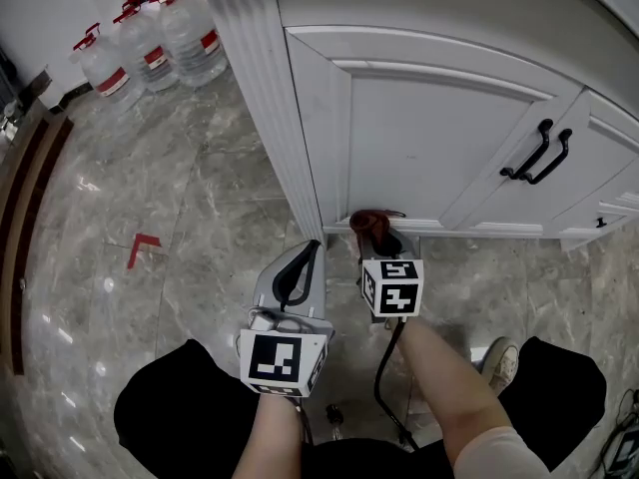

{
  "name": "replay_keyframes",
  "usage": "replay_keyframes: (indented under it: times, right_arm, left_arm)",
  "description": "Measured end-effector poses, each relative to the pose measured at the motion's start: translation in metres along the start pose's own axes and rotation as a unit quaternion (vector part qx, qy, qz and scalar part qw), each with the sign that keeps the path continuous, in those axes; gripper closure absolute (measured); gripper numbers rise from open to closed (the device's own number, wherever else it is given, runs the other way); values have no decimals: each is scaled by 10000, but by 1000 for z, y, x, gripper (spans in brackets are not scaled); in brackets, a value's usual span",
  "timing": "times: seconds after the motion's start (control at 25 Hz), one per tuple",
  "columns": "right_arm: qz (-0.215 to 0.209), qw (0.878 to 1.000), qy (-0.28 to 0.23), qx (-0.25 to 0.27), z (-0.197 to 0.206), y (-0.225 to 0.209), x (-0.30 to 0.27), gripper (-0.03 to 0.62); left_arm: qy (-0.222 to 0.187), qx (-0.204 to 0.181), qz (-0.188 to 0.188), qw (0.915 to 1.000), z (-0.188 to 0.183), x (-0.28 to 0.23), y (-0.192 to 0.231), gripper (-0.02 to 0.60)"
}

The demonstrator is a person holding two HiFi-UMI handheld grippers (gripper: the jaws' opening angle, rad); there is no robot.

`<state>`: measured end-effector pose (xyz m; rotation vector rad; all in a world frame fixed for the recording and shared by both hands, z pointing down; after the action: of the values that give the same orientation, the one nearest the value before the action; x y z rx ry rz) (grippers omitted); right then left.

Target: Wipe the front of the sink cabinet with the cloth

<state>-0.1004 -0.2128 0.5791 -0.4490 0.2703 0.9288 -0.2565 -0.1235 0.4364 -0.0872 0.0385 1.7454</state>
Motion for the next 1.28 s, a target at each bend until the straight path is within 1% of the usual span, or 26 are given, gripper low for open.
replay_keyframes:
  times: [0.16, 0.32, 0.44, 0.68, 0.84, 0.92, 1.0, 1.12, 1.28]
  right_arm:
    - [255, 9996, -24, -138, 0, -21, 19, 510]
    - [489, 9988, -3, -81, 0, -42, 41, 508]
    - [600, 9982, -20, -5, -2, -59, 54, 510]
    - [1062, 9940, -11, -254, 1, -95, 84, 508]
    - [1172, 9924, 9, -375, 0, -99, 96, 508]
    - [1115, 9920, -266, -528, -4, -91, 104, 511]
    - [966, 9913, -722, -522, -13, -78, 113, 511]
    - [733, 9896, -1202, -278, -31, -62, 125, 511]
    - [489, 9872, -1515, 17, -54, -59, 145, 511]
  left_arm:
    - [-44, 97, 104, 9999, -2, -8, -12, 581]
    - [69, -19, 331, 9994, 4, -12, -30, 581]
    - [112, -43, 378, 9992, 5, -14, -35, 581]
    - [189, -63, 433, 9989, 12, -21, -47, 581]
    - [198, -93, 546, 9983, 13, -25, -57, 581]
    - [173, -43, 610, 9980, 10, -26, -61, 581]
    - [156, 5, 597, 9981, 7, -28, -62, 581]
    - [84, -6, 532, 9986, 5, -34, -62, 581]
    - [53, -68, 562, 9984, 4, -38, -76, 581]
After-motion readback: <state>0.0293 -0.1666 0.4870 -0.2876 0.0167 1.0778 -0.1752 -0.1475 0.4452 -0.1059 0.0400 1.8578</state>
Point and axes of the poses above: the fingertips, and each gripper's own axes: x backward along the fingers, y to its left, z out of its underside, the point moved 9 cm from there along x, backward along the fingers, and after that the axes turned 14 degrees about -z, right-handed, at the moved point
